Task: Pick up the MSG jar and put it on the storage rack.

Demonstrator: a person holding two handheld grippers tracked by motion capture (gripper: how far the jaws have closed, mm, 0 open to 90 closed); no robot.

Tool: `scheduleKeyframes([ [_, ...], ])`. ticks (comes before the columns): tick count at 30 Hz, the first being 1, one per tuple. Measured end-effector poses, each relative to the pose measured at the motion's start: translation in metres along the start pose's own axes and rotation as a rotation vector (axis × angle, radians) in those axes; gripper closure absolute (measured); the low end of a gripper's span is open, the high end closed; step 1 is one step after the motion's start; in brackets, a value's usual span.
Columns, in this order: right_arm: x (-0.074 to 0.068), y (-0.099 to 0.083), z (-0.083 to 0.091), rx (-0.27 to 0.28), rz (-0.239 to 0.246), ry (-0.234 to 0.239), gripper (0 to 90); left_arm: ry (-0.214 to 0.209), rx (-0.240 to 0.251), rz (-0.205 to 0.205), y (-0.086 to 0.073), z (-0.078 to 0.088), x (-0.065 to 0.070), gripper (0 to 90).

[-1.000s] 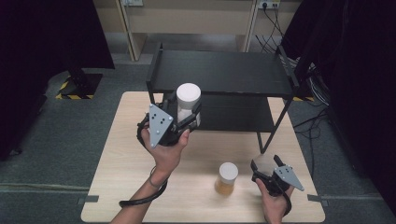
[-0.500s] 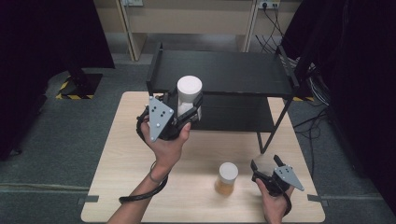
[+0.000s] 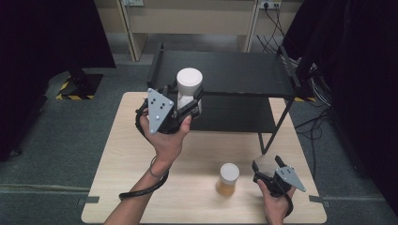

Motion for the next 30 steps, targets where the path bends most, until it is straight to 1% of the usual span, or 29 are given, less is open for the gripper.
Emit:
scheduleKeyframes([
  [11,0.000,0.000,0.000,-0.001,0.000,0.000,6.7,0.001,-0.001,-0.001,0.009,-0.003,-0.001,33.3],
  [17,0.000,0.000,0.000,-0.001,0.000,0.001,6.7,0.002,0.006,0.001,0.015,-0.005,-0.001,33.3],
  [21,0.000,0.000,0.000,-0.002,0.000,0.001,6.7,0.001,0.001,-0.003,0.019,-0.006,0.000,33.3],
  [25,0.001,0.000,0.000,-0.002,-0.002,0.001,6.7,0.002,0.002,0.004,0.021,-0.008,-0.001,33.3],
  [30,0.001,0.000,0.000,-0.002,-0.001,0.002,6.7,0.004,-0.003,0.003,0.026,-0.010,-0.001,33.3],
])
Point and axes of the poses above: each handheld gripper's, and its own axes: z roughly backward along the jaws, y roughly out of its top, x roughly to its right, the point moved 2 cm from there along -z, roughly forward along the jaws, and after that the axes turned 12 degrees about z, right-handed, at the moved point
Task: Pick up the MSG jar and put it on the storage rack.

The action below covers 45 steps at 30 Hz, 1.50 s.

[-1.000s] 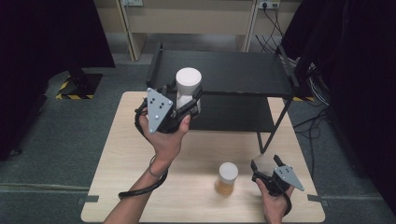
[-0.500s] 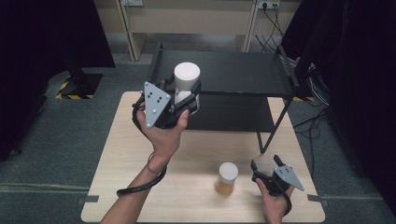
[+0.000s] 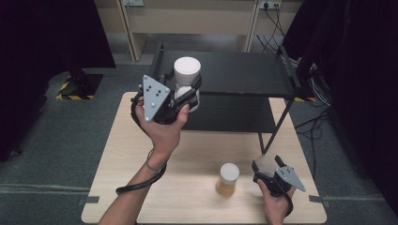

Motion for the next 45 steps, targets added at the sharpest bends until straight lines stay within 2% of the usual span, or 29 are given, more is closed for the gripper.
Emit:
scheduleKeyframes([
  [21,0.000,0.000,0.000,-0.001,0.003,0.001,6.7,0.013,0.010,-0.011,0.014,-0.011,0.001,33.3],
  [35,0.001,0.000,0.000,0.000,0.001,0.004,6.8,0.052,-0.014,-0.035,0.026,-0.032,-0.003,33.3],
  [45,0.001,0.000,0.000,0.002,0.002,0.006,6.7,0.073,-0.032,-0.044,0.028,-0.043,-0.008,33.3],
])
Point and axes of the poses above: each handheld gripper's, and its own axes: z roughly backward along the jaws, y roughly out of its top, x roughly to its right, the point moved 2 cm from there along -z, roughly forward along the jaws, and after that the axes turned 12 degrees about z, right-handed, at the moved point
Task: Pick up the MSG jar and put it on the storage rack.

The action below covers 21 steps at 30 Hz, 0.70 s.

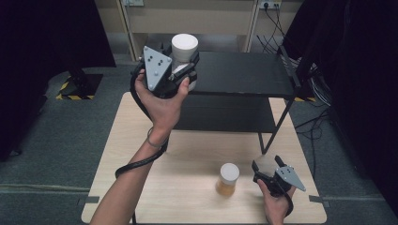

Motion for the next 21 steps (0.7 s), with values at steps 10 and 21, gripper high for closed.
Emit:
scheduleKeyframes([
  [10,0.000,0.000,0.000,0.002,0.001,0.002,6.8,0.008,-0.016,-0.011,-0.001,-0.007,-0.002,33.3],
  [21,0.001,0.000,0.000,0.002,0.001,0.005,6.7,0.023,-0.020,0.020,-0.006,-0.013,-0.005,33.2],
])
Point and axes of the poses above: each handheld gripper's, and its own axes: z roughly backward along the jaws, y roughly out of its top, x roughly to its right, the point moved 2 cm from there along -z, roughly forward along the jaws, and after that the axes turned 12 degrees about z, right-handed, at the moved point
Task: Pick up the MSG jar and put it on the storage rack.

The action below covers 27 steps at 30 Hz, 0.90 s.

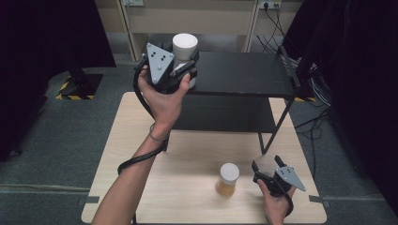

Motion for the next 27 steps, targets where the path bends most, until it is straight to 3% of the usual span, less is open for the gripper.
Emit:
scheduleKeyframes([
  [19,0.000,0.000,0.000,-0.002,0.006,0.001,6.7,-0.015,0.006,0.045,-0.001,-0.002,-0.010,28.3],
  [25,0.000,0.000,0.000,-0.001,0.005,0.001,6.7,-0.032,0.036,0.058,-0.004,0.000,-0.010,19.5],
  [27,0.000,0.000,0.000,-0.002,0.005,0.002,6.7,-0.034,0.055,0.044,-0.006,0.003,-0.009,16.1],
])
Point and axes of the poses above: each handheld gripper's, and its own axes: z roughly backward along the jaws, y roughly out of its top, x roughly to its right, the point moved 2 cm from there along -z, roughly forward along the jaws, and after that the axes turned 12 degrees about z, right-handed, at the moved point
